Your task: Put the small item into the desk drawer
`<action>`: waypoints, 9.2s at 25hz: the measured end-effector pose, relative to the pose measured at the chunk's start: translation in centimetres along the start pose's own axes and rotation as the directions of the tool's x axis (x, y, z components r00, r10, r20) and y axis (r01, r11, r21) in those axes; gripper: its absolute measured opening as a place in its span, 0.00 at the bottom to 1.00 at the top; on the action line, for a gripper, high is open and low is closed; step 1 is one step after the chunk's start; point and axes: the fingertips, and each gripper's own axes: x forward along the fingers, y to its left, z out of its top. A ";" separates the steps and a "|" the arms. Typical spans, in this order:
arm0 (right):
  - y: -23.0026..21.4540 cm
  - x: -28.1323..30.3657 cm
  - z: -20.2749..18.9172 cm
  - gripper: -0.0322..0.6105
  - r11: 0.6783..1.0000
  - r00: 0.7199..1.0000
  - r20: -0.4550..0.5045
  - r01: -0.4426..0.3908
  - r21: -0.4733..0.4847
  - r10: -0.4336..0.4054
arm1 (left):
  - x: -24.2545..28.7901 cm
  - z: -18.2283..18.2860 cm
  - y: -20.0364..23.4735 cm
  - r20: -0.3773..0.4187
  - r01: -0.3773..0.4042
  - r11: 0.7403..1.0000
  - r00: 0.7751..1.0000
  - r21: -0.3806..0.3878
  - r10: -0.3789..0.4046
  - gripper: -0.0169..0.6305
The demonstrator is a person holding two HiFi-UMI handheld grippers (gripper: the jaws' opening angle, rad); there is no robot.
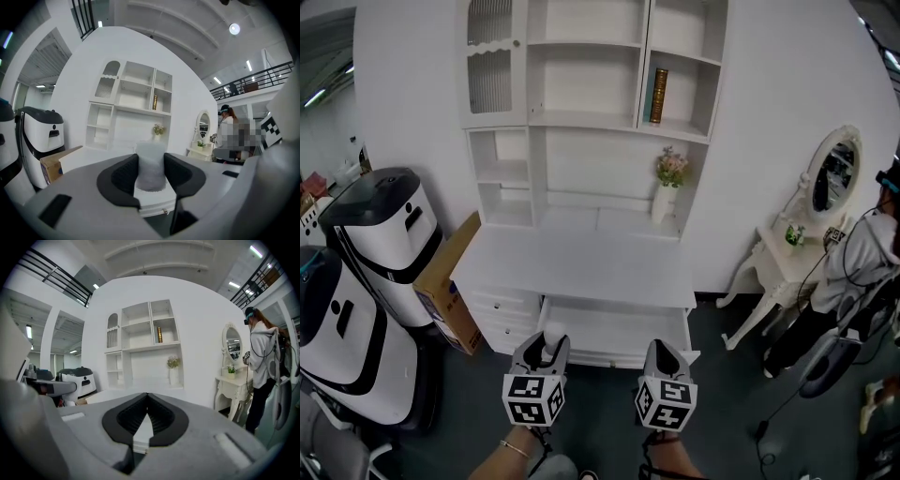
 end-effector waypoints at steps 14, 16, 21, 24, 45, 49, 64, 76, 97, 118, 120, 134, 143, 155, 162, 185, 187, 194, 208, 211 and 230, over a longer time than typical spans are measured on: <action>-2.1 12.4 3.3 0.06 0.998 0.998 -0.009 0.069 -0.011 -0.069 | 13.5 2.7 3.8 0.001 0.082 0.996 0.997 -0.038 -0.082 0.28; -1.8 14.7 4.4 0.06 0.997 0.997 0.003 0.077 -0.018 -0.077 | 15.7 3.4 5.0 -0.002 0.092 0.995 0.996 -0.027 -0.092 0.28; -0.5 20.3 6.0 0.06 0.996 0.996 0.002 0.085 -0.016 -0.085 | 20.9 5.2 8.4 -0.003 0.108 0.994 0.994 -0.016 -0.108 0.28; 0.1 22.7 6.6 0.06 0.996 0.996 -0.002 0.090 -0.016 -0.090 | 23.3 5.9 10.3 -0.006 0.109 0.994 0.994 -0.022 -0.109 0.28; -2.3 27.4 2.5 0.06 1.000 0.990 -0.141 0.017 -0.013 -0.019 | 25.0 0.9 11.4 -0.121 -0.002 0.996 0.993 -0.094 -0.010 0.28; -2.5 27.6 0.9 0.06 1.000 0.985 -0.172 0.009 -0.012 -0.011 | 24.6 -1.2 11.6 -0.156 -0.024 0.993 0.988 -0.114 0.006 0.28; -3.7 28.6 -2.9 0.06 1.000 0.973 -0.229 0.024 0.008 -0.022 | 22.4 -10.8 12.0 -0.357 -0.056 0.986 0.934 -0.156 -0.004 0.28; -4.7 28.3 -5.0 0.06 0.998 0.963 -0.263 0.066 0.006 -0.062 | 25.1 -17.9 10.4 -0.608 0.176 0.981 0.771 -0.082 -0.190 0.28; -7.9 28.2 -7.8 0.06 0.986 0.936 -0.317 0.164 0.010 -0.153 | 32.2 -25.3 8.2 -0.788 0.444 0.891 0.580 0.091 -0.208 0.28; -10.4 27.2 -10.5 0.06 0.970 0.906 -0.369 0.239 0.036 -0.209 | 35.6 -29.6 10.6 -0.801 0.234 0.964 0.597 0.127 -0.039 0.28; -10.6 27.2 -10.7 0.06 0.970 0.904 -0.373 0.240 0.037 -0.209 | 35.8 -29.9 10.7 -0.801 0.220 0.968 0.597 0.119 -0.038 0.28; -11.2 26.1 -11.5 0.06 0.969 0.897 -0.388 0.245 0.038 -0.212 | 36.5 -30.9 10.9 -0.807 0.216 0.962 0.591 0.167 0.007 0.29; -11.5 25.6 -11.5 0.06 0.968 0.899 -0.382 0.249 0.041 -0.215 | 36.6 -30.9 10.2 -0.805 0.251 0.958 0.592 0.142 -0.036 0.35; -11.3 25.6 -10.7 0.06 0.970 0.914 -0.358 0.231 0.071 -0.191 | 35.9 -28.1 9.2 -0.792 0.305 0.940 0.607 0.156 -0.065 0.36; -9.8 26.2 -8.6 0.06 0.980 0.937 -0.317 0.182 0.080 -0.148 | 33.2 -23.3 7.9 -0.725 0.298 0.948 0.677 0.112 -0.128 0.36; -4.5 27.6 5.8 0.06 0.998 0.996 -0.088 -0.035 -0.052 0.030 | 26.8 6.8 11.3 -0.062 0.022 1.000 0.998 -0.017 -0.023 0.06; -4.3 27.4 7.4 0.06 0.997 0.998 -0.055 -0.042 -0.069 0.038 | 26.3 8.3 11.8 -0.015 -0.010 1.000 1.000 -0.028 0.010 0.05; -4.9 26.6 11.3 0.06 0.995 0.999 0.033 -0.020 -0.093 0.023 | 25.3 12.1 12.5 0.075 -0.044 0.999 0.996 -0.021 0.046 0.05; -6.0 26.0 10.3 0.06 1.000 0.999 0.033 0.002 -0.016 -0.002 | 25.8 11.3 13.0 0.034 -0.043 0.999 0.998 -0.015 0.044 0.05; -6.2 25.8 10.3 0.06 1.000 0.999 0.035 0.012 -0.012 -0.012 | 26.1 11.1 12.9 0.025 -0.039 0.999 0.999 -0.016 0.040 0.05; -7.1 26.3 9.9 0.06 0.999 0.999 0.025 0.045 0.000 -0.045 | 27.9 9.5 12.3 -0.024 -0.009 1.000 1.000 -0.013 0.008 0.05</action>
